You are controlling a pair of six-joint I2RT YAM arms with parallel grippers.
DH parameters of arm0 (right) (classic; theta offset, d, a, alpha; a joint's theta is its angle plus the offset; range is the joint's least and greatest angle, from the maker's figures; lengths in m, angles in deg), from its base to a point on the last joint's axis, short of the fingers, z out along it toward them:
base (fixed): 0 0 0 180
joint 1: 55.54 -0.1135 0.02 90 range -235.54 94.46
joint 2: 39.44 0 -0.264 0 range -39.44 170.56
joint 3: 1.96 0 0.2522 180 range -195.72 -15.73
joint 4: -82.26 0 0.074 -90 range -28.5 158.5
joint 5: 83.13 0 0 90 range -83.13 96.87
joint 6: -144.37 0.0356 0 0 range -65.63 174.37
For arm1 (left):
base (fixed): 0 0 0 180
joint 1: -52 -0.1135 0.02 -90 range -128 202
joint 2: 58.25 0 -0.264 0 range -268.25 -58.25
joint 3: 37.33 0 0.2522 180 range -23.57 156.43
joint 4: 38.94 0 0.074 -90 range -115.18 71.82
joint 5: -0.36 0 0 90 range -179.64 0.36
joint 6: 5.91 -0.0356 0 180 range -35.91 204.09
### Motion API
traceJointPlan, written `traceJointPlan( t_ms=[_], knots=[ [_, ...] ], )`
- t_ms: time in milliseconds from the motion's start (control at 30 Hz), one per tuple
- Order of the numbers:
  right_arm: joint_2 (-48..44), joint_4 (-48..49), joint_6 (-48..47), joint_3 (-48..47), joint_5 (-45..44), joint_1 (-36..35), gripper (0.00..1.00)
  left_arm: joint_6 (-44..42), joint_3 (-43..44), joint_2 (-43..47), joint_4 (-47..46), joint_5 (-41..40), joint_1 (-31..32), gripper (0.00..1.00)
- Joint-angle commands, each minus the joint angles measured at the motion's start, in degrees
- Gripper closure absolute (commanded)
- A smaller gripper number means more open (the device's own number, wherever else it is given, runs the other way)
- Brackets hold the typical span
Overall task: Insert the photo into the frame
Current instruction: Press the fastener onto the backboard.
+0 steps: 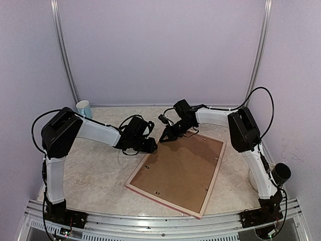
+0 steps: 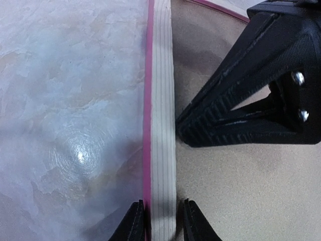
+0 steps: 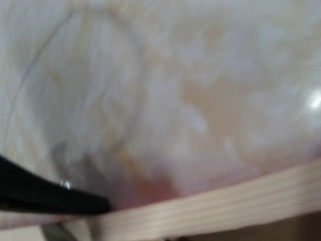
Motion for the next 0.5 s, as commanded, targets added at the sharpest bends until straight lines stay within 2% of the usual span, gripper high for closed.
traceJointPlan(
  t_ms=[0,200,367,467],
  knots=[
    [3.14,-11.2,-8.27,-2.01,2.25,-1.22,1.0,0.18,0.34,-3.4,2.87,-0.2,0.79,0.73],
    [0.62,-10.06,-8.51,-1.36,1.0,-1.05,1.0,0.29,0.37,-2.91,2.87,-0.92,0.8,0.73],
    [-4.22,-5.51,-6.16,0.18,4.48,-0.66,1.0,-0.12,1.09,-1.41,5.23,-1.69,0.53,0.72],
    [-6.48,-4.6,-5.95,0.86,2.03,-0.44,1.0,-0.54,1.8,0.37,5.95,-2.05,0.24,0.7]
  ],
)
